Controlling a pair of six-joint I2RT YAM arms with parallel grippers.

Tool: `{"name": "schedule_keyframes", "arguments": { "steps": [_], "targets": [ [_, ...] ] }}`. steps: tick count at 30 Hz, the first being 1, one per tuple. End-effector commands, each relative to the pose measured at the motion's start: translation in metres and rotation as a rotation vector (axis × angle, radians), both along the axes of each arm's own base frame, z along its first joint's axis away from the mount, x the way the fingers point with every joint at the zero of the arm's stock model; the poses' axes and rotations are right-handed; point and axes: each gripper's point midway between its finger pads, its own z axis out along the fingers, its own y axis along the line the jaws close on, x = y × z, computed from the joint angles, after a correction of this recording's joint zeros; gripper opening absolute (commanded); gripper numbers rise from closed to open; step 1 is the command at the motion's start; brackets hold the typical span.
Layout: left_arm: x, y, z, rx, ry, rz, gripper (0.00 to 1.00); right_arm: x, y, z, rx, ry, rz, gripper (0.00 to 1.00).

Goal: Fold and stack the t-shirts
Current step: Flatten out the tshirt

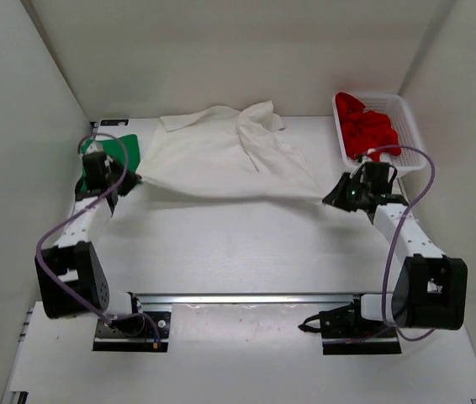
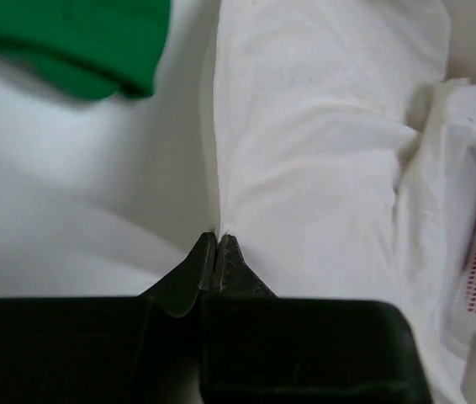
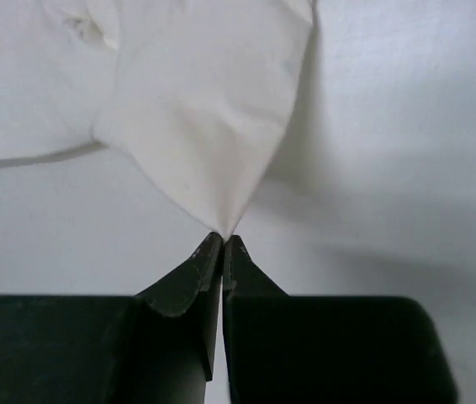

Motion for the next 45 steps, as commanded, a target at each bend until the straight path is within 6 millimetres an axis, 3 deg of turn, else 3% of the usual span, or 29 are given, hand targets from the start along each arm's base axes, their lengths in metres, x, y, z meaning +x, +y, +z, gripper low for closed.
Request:
{"name": "schedule_keyframes", "arguments": {
  "steps": [1,3,4,6,8,11,13,18,21,23,26,28,29,31,32,33,34,35,36,37,38,40,42,43,44,45],
  "targets": [
    [-0.037,0.014,0.021,0.104,-0.1,0.079,0.0,-0.015,0.011,0.039,-0.053,-0.151,0.018,0.0],
    [-0.059,0.013,0.001,0.102,-0.059,0.088,0.0,-0.035,0.014,0.037,-0.028,-0.146,0.028,0.0],
    [-0.068,0.017,0.001,0.104,-0.062,0.109,0.0,-0.046,0.018,0.025,-0.009,-0.111,0.037,0.0],
    [-0.09,0.018,-0.025,0.082,-0.01,0.12,0.0,-0.064,0.009,0.022,0.013,-0.114,0.012,0.0],
    [-0.098,0.02,-0.025,0.102,-0.014,0.101,0.0,-0.076,-0.002,0.023,0.014,-0.125,-0.036,0.0],
    [-0.096,0.003,-0.014,0.092,-0.026,0.052,0.0,-0.093,-0.028,0.027,-0.019,-0.121,-0.145,0.0],
    [-0.089,-0.003,0.006,0.087,-0.069,0.028,0.0,-0.106,-0.01,0.021,-0.022,-0.088,-0.083,0.01],
    [-0.11,-0.012,-0.012,0.104,0.009,-0.006,0.0,-0.15,0.021,-0.02,0.022,0.11,-0.035,0.0],
    [-0.122,-0.013,-0.017,0.111,0.022,-0.007,0.0,-0.162,0.045,-0.003,0.009,0.051,-0.032,0.0],
    [-0.123,-0.013,-0.012,0.134,0.019,-0.011,0.0,-0.167,0.046,0.003,-0.01,0.042,-0.057,0.0],
    [-0.113,-0.012,-0.004,0.103,0.013,-0.009,0.0,-0.159,0.045,0.04,0.002,-0.082,-0.037,0.01],
    [-0.09,-0.026,0.043,0.062,-0.097,-0.055,0.0,-0.141,0.042,0.095,0.015,-0.219,-0.013,0.0],
    [-0.082,-0.036,0.053,0.033,-0.113,-0.082,0.0,-0.134,0.04,0.113,0.03,-0.258,-0.01,0.0],
    [-0.059,-0.052,0.137,0.036,-0.286,-0.117,0.0,-0.111,0.032,0.18,-0.014,-0.391,0.01,0.0],
    [-0.052,-0.06,0.183,0.042,-0.37,-0.128,0.0,-0.098,0.026,0.194,-0.029,-0.411,0.003,0.0],
    [-0.05,-0.076,0.198,0.041,-0.383,-0.166,0.0,-0.097,0.024,0.241,-0.02,-0.521,0.004,0.0],
    [-0.051,-0.074,0.251,0.062,-0.485,-0.151,0.0,-0.089,0.016,0.286,-0.046,-0.612,-0.016,0.0],
    [-0.052,-0.075,0.288,0.071,-0.543,-0.148,0.0,-0.075,0.01,0.296,-0.081,-0.609,-0.037,0.0],
    [-0.051,-0.07,0.299,0.057,-0.555,-0.137,0.0,-0.082,0.002,0.343,-0.109,-0.697,-0.075,0.0],
    [-0.057,-0.066,0.331,0.05,-0.62,-0.135,0.0,-0.084,0.0,0.391,-0.13,-0.793,-0.089,0.0],
    [-0.059,-0.047,0.353,0.051,-0.653,-0.113,0.0,-0.085,0.001,0.421,-0.151,-0.846,-0.091,0.0],
    [-0.055,-0.036,0.372,0.069,-0.656,-0.087,0.0,-0.078,0.004,0.451,-0.178,-0.9,-0.113,0.0],
    [-0.037,-0.033,0.374,0.086,-0.628,-0.077,0.0,-0.053,0.002,0.462,-0.249,-0.916,-0.162,0.0],
    [-0.024,-0.033,0.364,0.081,-0.604,-0.085,0.0,-0.023,0.004,0.448,-0.264,-0.878,-0.142,0.0],
    [-0.015,-0.033,0.357,0.08,-0.591,-0.077,0.0,0.011,-0.005,0.42,-0.199,-0.796,-0.093,0.0],
    [0.002,-0.032,0.34,0.079,-0.549,-0.071,0.0,0.02,-0.011,0.417,-0.153,-0.803,-0.042,0.0]
  ]
}}
